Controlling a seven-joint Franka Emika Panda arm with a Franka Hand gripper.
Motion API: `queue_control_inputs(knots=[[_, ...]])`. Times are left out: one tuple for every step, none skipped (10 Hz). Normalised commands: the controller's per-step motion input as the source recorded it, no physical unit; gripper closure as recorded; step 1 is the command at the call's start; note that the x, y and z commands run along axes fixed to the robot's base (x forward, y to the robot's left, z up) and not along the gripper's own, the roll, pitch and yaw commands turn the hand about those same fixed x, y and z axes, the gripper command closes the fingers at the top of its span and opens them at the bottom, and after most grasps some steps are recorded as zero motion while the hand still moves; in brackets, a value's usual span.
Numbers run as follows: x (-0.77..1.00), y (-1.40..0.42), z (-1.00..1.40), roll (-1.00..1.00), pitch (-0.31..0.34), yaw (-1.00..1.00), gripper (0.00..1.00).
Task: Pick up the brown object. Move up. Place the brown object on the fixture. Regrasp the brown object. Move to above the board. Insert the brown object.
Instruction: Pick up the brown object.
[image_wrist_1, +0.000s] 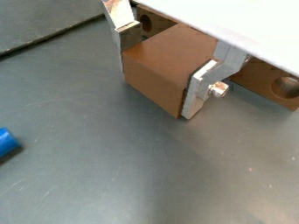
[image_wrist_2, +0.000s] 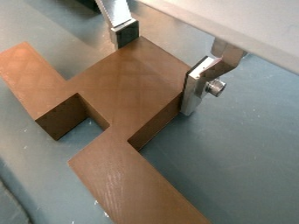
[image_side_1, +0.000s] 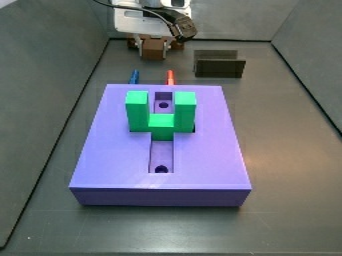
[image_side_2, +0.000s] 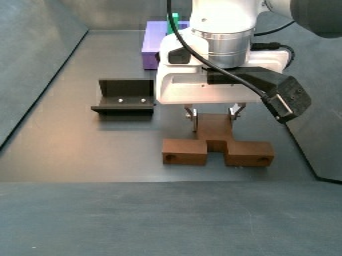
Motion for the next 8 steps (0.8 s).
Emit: queue_control_inputs(knots=[[0.00, 0.00, 0.00, 0.00, 0.000, 0.00, 1.00], [0.00, 0.00, 0.00, 0.00, 0.000, 0.00, 1.00], [0.00, 0.00, 0.00, 0.00, 0.000, 0.00, 1.00], [0.00, 0.00, 0.00, 0.00, 0.000, 0.00, 1.00], [0.00, 0.00, 0.00, 0.00, 0.000, 0.00, 1.00], [0.00, 0.00, 0.00, 0.00, 0.000, 0.00, 1.00], [0.00, 0.00, 0.00, 0.00, 0.000, 0.00, 1.00], [0.00, 0.00, 0.00, 0.00, 0.000, 0.00, 1.00]])
